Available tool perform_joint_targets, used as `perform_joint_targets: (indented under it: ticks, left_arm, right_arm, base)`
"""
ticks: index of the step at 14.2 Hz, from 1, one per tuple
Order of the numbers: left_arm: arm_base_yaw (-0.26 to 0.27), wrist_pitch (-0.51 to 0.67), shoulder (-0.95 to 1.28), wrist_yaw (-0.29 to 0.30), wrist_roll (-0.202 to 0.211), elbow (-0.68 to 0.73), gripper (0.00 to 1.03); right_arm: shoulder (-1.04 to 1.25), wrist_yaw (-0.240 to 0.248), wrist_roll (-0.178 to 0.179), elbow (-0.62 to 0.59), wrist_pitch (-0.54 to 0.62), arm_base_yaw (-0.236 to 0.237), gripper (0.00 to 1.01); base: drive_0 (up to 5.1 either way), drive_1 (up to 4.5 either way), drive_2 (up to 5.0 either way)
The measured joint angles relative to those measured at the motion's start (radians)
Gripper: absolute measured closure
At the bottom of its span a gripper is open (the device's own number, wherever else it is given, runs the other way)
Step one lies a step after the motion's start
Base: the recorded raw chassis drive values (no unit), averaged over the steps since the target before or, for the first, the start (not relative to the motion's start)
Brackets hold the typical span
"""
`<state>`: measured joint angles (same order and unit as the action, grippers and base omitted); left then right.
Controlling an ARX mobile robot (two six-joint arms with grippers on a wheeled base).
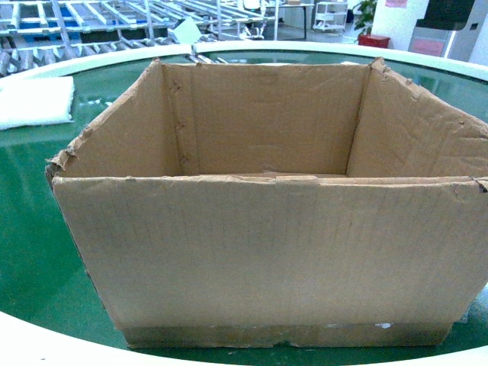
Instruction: Sort boxes to right shelf from conveyor
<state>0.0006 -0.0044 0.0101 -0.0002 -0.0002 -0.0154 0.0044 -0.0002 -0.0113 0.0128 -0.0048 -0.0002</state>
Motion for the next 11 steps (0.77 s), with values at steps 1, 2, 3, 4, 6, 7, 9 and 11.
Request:
perform_joint_targets:
  ticks: [1, 2, 3, 4, 6, 7, 9, 11]
  left_arm:
    - [0.000, 0.000, 0.000, 0.000, 0.000, 0.000, 0.05]
    - [0.000, 0.000, 0.000, 0.000, 0.000, 0.000, 0.05]
    - [0.000, 0.000, 0.000, 0.000, 0.000, 0.000, 0.05]
    - [0.000, 0.000, 0.000, 0.000, 0.000, 0.000, 0.05]
    - [0.000, 0.000, 0.000, 0.000, 0.000, 0.000, 0.05]
    - [0.000, 0.000, 0.000, 0.000, 0.000, 0.000, 0.05]
    - [0.000, 0.000, 0.000, 0.000, 0.000, 0.000, 0.05]
    - [0.000, 0.000, 0.000, 0.000, 0.000, 0.000, 0.05]
  right_arm:
    - [0.000, 0.000, 0.000, 0.000, 0.000, 0.000, 0.03]
    - [0.000, 0.000, 0.000, 0.000, 0.000, 0.000, 0.03]
    - [0.000, 0.000, 0.000, 0.000, 0.000, 0.000, 0.03]
    - [0.000, 0.000, 0.000, 0.000, 0.000, 0.000, 0.03]
    - [0.000, 0.000, 0.000, 0.000, 0.000, 0.000, 0.03]
    - [0.000, 0.000, 0.000, 0.000, 0.000, 0.000, 0.03]
    - [0.000, 0.000, 0.000, 0.000, 0.000, 0.000, 0.03]
    - [0.000, 0.000, 0.000, 0.000, 0.000, 0.000, 0.03]
  base:
    - [0.0, 0.00, 0.0]
    - [0.0, 0.00, 0.0]
    - [0.0, 0.00, 0.0]
    - [0.0, 0.00, 0.0]
    - [0.0, 0.00, 0.0]
    - [0.0, 0.00, 0.0]
    - [0.0, 0.00, 0.0]
    - [0.0, 0.00, 0.0]
